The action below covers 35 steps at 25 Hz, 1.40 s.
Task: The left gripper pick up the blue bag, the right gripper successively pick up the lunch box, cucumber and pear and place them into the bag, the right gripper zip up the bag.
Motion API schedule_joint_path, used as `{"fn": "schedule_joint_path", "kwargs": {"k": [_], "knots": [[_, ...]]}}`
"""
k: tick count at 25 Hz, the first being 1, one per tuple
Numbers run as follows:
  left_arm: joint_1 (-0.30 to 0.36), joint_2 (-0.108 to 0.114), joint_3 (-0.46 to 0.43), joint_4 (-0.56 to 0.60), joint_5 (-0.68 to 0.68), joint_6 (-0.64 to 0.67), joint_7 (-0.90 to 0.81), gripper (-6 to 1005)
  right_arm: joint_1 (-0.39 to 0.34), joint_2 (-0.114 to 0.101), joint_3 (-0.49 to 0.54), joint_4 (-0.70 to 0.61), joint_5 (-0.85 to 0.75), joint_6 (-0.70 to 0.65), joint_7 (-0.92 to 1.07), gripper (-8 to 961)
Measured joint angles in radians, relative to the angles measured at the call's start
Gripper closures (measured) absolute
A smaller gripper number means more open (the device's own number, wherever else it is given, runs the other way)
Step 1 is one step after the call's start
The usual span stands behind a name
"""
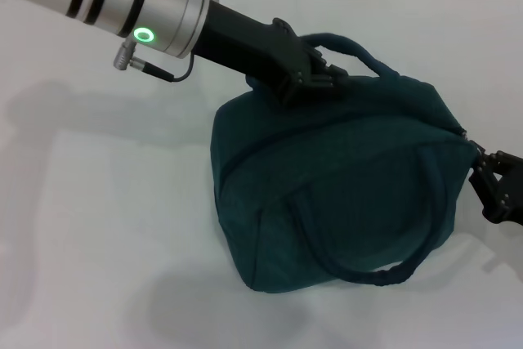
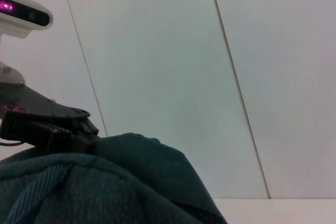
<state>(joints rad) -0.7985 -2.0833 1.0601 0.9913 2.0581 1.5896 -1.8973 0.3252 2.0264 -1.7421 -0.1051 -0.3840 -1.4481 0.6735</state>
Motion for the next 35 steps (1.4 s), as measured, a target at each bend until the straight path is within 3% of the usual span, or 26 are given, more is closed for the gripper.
{"fn": "schedule_joint_path", "kwargs": {"k": [4,10,26,31,35], "knots": [[0.007,0.002,0.000,0.004,-0.001,0.006,0.001,890,0.000,0.000,0.000,0.000,0.000,-0.014,0.000,889],[0.010,0.014,-0.010,0.008,-0.010,0.049,-0.001,948,-0.031,-0.006,0.010,0.011,0.045,-0.135,0.000,882],[0.010,0.031,-0.037,0.008,-0.012,0.087,0.001,950,-0.008,-0.006,-0.027,0.002,0.033,0.044,0.002,864],[0.010,0.031,-0.037,0.010,-0.012,0.087,0.001,951,-0.005,-0.005,-0.039,0.001,0.033,0.028,0.002,858],[0.010,0.032,-0.037,0.010,-0.007,0.088,-0.001,946,-0.006,-0.008,-0.104,0.000,0.031,-0.050,-0.004,853]]}}
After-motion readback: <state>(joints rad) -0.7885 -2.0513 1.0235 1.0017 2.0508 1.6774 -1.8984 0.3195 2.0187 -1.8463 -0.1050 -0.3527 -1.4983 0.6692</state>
